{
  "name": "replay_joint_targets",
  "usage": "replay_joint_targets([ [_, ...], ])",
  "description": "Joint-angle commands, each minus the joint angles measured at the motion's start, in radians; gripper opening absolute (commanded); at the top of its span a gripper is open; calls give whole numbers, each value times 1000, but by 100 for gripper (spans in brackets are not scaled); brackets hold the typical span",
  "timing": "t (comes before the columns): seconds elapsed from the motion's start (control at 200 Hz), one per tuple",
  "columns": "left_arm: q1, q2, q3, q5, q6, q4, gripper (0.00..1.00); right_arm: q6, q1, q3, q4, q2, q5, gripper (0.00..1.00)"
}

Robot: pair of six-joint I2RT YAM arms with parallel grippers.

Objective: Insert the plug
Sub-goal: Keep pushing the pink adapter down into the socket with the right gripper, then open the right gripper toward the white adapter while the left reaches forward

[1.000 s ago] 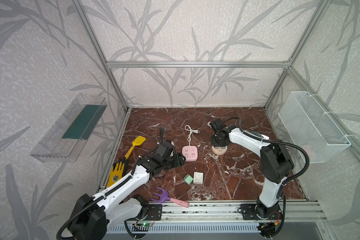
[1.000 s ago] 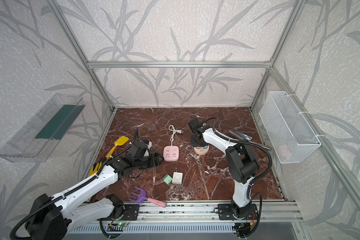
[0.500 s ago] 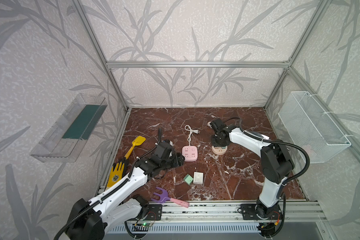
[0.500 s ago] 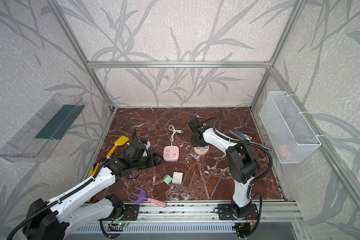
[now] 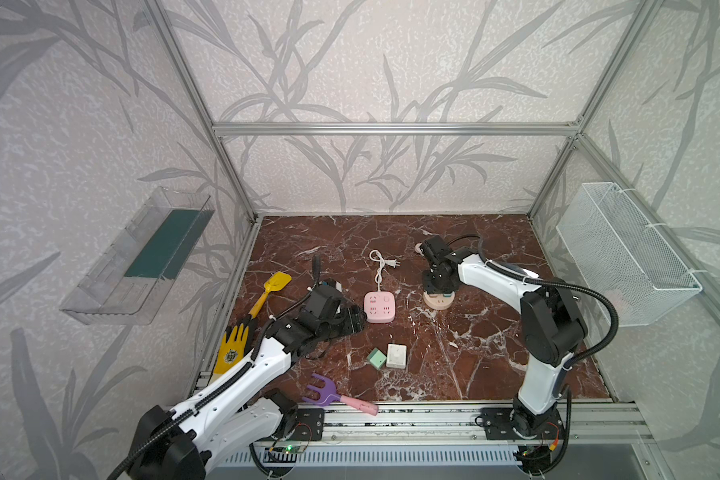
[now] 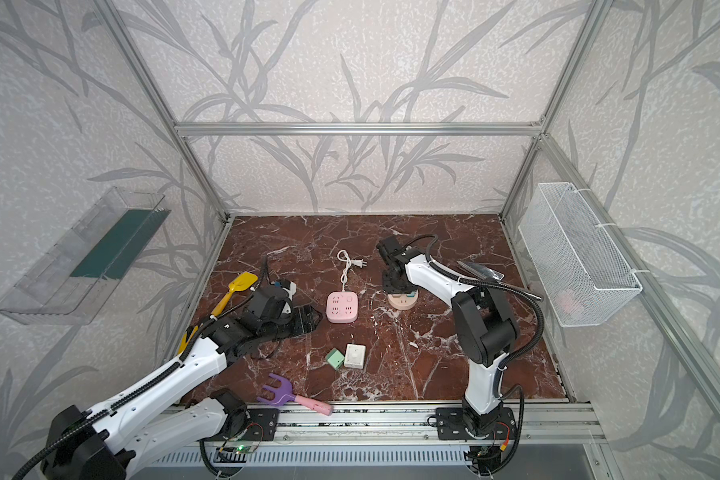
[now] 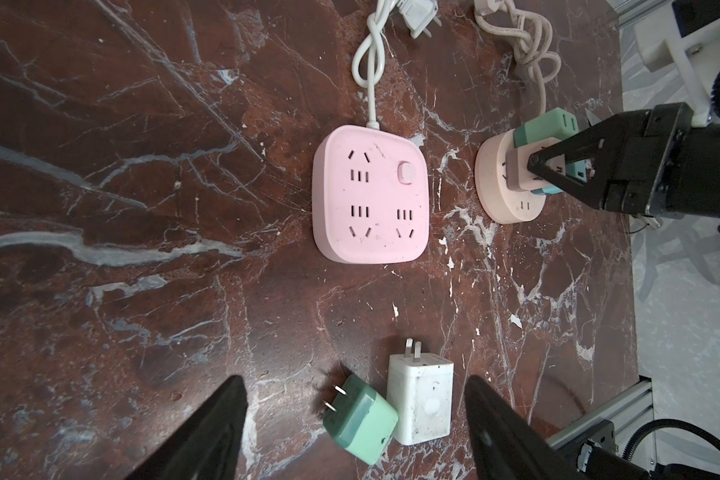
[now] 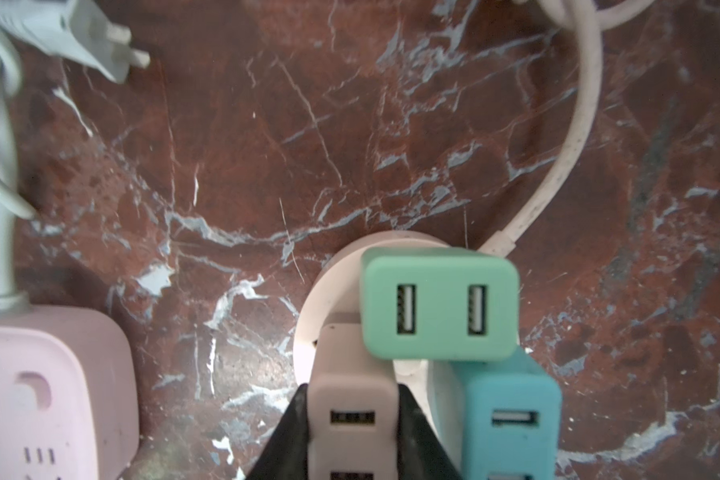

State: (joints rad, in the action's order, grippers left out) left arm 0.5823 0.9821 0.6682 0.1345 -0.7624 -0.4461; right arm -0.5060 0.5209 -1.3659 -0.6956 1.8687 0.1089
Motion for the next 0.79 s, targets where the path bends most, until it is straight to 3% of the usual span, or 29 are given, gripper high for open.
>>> replay_joint_targets([
  [0.0,-2,-1,44,-26,27,-42,82,-20,-10,19,-81,-15,5,41],
  [0.28,-2,25,65,-2,38,-54,81,-39,-10,83,-35,-221,-28,45],
  [0.485,0,42,50,28,30,-78,78,-49,-2,184,15,-401,-141,42],
  [0.79,33,-6,-4,115,34,-130,76,-57,198,286,-4,-514,-150,41],
])
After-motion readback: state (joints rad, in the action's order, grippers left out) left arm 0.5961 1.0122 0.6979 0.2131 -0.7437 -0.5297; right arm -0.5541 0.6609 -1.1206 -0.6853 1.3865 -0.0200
